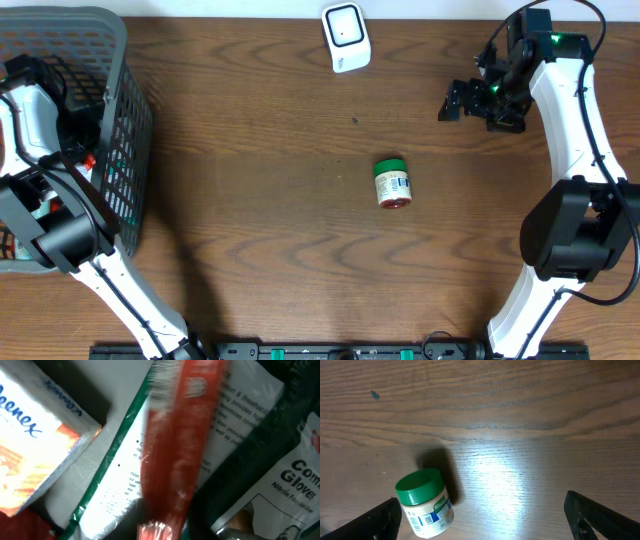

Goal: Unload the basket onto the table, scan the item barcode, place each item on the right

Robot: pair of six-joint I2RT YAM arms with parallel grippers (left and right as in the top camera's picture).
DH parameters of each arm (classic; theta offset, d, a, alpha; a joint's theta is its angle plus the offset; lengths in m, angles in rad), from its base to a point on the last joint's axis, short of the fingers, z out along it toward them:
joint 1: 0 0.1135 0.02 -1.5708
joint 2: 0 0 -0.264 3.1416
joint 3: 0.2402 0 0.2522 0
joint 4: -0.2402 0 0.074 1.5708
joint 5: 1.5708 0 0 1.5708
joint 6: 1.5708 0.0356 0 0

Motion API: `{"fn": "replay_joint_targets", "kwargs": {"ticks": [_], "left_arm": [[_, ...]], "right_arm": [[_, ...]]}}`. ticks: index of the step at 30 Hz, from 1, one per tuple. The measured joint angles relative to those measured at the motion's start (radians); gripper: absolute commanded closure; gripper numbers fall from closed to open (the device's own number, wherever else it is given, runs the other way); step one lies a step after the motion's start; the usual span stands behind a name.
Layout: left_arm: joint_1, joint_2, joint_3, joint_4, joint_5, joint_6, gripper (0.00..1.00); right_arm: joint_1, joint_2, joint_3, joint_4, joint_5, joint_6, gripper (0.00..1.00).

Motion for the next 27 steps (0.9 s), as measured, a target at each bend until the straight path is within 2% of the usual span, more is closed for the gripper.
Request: {"fn": "replay_joint_targets", "kwargs": {"ticks": [10, 13, 14, 20, 24, 27], "left_arm": [[0.0, -0.062, 0.0, -0.001, 0.001, 0.003, 0.93], [0.0, -0.176, 0.001, 0.003, 0.001, -0.005, 0.93], [0.0, -0.293, 0.012, 0.006, 0.0, -0.016, 0.93], [-0.009, -0.633, 0.047, -0.016, 0.031, -0.05, 0.93], [-0.076, -0.732, 0.051, -0.084, 0.069, -0.079, 0.93], [-0.195, -0.76, 0.051, -0.166, 0.09, -0.092, 0.93]], "right_arm": [[0.0, 0.0, 0.0, 0.0, 0.0, 0.0, 0.01], [0.0, 0.0, 0.0, 0.0, 0.0, 0.0, 0.01], [0.0, 0.0, 0.0, 0.0, 0.0, 0.0, 0.01], [0.0, 0.0, 0.0, 0.0, 0.0, 0.0, 0.01], [0.0, 0.0, 0.0, 0.0, 0.0, 0.0, 0.01], [0.0, 0.0, 0.0, 0.0, 0.0, 0.0, 0.01]]}}
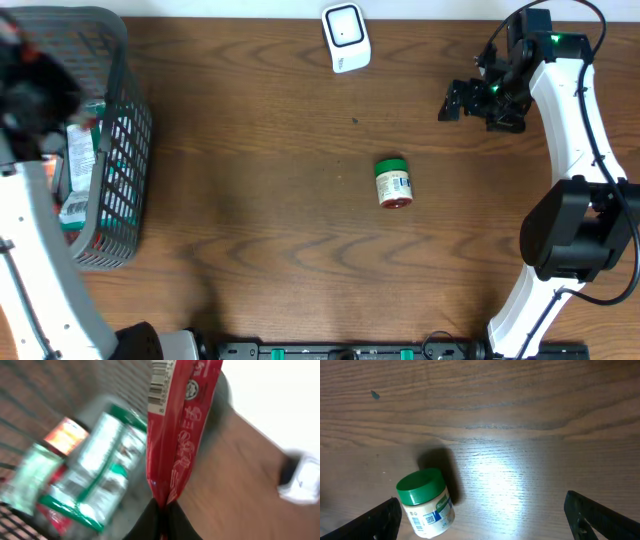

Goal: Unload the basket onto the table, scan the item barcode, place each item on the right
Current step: 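Carry the red snack stick with the left gripper to the table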

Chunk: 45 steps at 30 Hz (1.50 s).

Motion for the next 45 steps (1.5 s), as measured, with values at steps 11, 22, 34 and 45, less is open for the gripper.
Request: {"fn": "replay_joint_targets", "kwargs": {"ticks": [11, 22, 34, 45], "left_arm": [[-0.455, 0.041, -0.32, 0.053, 0.03, -0.087, 0.93], [-0.761, 0.087, -0.8, 0.586, 0.036, -0.23, 0.93], [-0.94, 0.275, -0.809, 0.809, 0.019, -0.25, 0.87], [-0.979, 0.307, -0.789, 0.801, 0.008, -0.229, 0.74]], "right_arm": [[0.0, 0.0, 0.0, 0.0, 0.0, 0.0, 0.01], [0.0, 0.0, 0.0, 0.0, 0.0, 0.0, 0.01], [0.0, 0.0, 0.0, 0.0, 0.0, 0.0, 0.01], [0.0, 0.0, 0.0, 0.0, 0.0, 0.0, 0.01]]}}
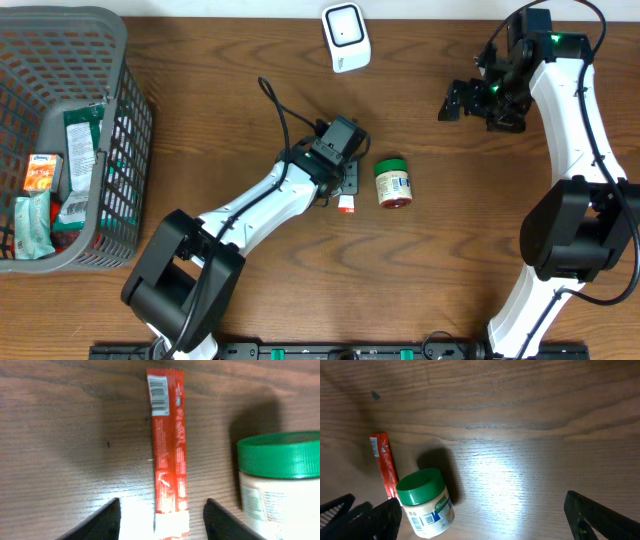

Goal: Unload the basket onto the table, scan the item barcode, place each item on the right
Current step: 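Carry the red snack stick with the left gripper to the table, then place the red stick beside the jar and open the left gripper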

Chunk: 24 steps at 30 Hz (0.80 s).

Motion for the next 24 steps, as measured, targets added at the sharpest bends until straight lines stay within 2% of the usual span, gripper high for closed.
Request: {"fn": "replay_joint_targets", "kwargs": {"ticks": [1, 6, 9, 10, 11, 12, 16, 19, 24], "left_arm": [[0.0, 0.0, 0.026, -0.021, -0.001, 0.01, 0.92], [0.0, 0.0, 0.072, -0.051, -0.001, 0.034, 0.92], [0.002, 0.0, 0.077, -0.108, 0.0, 0.05, 0.83], [0.005, 0.0, 0.089, -0.147, 0.0, 0.058, 0.62], [0.017, 0.0, 0.118, -0.206, 0.0, 0.076, 0.52], [0.031, 0.001, 0.163, -0.278, 0.002, 0.093, 0.47], [0.13, 0.008, 0.414, -0.532, 0.0, 0.165, 0.44], [0.266, 0.005, 0.649, -0.686, -0.018, 0.194, 0.43], [0.522, -0.017, 0.872, -0.804, -0.034, 0.201, 0.38]], "right_arm": [[0.0, 0.0, 0.0, 0.0, 0.0, 0.0, 0.01], [0.0, 0.0, 0.0, 0.0, 0.0, 0.0, 0.01], [0.0, 0.0, 0.0, 0.0, 0.0, 0.0, 0.01], [0.0, 0.0, 0.0, 0.0, 0.0, 0.0, 0.01], [0.0, 0.0, 0.0, 0.0, 0.0, 0.0, 0.01], [0.0, 0.0, 0.0, 0.0, 0.0, 0.0, 0.01], [0.0, 0.0, 0.0, 0.001, 0.0, 0.0, 0.01], [0.0, 0.0, 0.0, 0.001, 0.0, 0.0, 0.01], [0.0, 0.0, 0.0, 0.0, 0.0, 0.0, 0.01]]}}
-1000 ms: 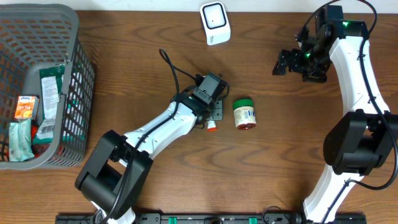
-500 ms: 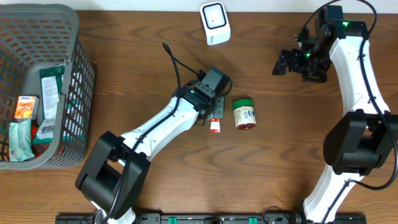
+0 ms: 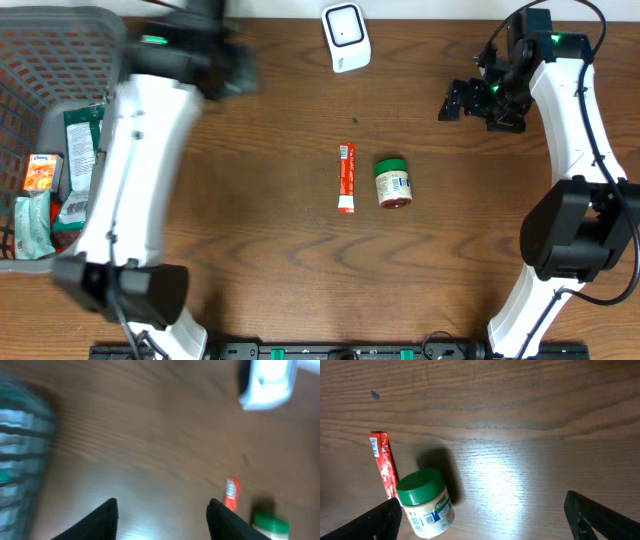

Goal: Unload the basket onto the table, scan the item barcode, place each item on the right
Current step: 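Place the red stick beside the jar and open the left gripper, then reach the left gripper into the basket and grasp the green glove pack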

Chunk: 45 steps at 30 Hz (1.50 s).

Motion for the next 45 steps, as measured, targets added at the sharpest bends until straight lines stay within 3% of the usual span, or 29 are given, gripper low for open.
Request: {"fn": "replay_joint_targets", "kwargs": {"ticks": [6, 11, 17, 45], "left_arm": [[0.314, -0.077, 0.051, -0.042, -0.014, -0.002, 0.23], [0.576, -0.087, 0.046, -0.115, -0.019, -0.01, 0.21], [0.761, -0.061, -0.061, -0.12, -0.019, -0.036, 0.19], [0.795, -0.011, -0.713, 0.377, -0.073, 0.014, 0.17]], "right_arm": [[0.0, 0.0, 0.0, 0.0, 0.0, 0.0, 0.01], [0.0, 0.0, 0.0, 0.0, 0.0, 0.0, 0.01], [0.0, 0.0, 0.0, 0.0, 0.0, 0.0, 0.01], [0.0, 0.0, 0.0, 0.0, 0.0, 0.0, 0.01]]}}
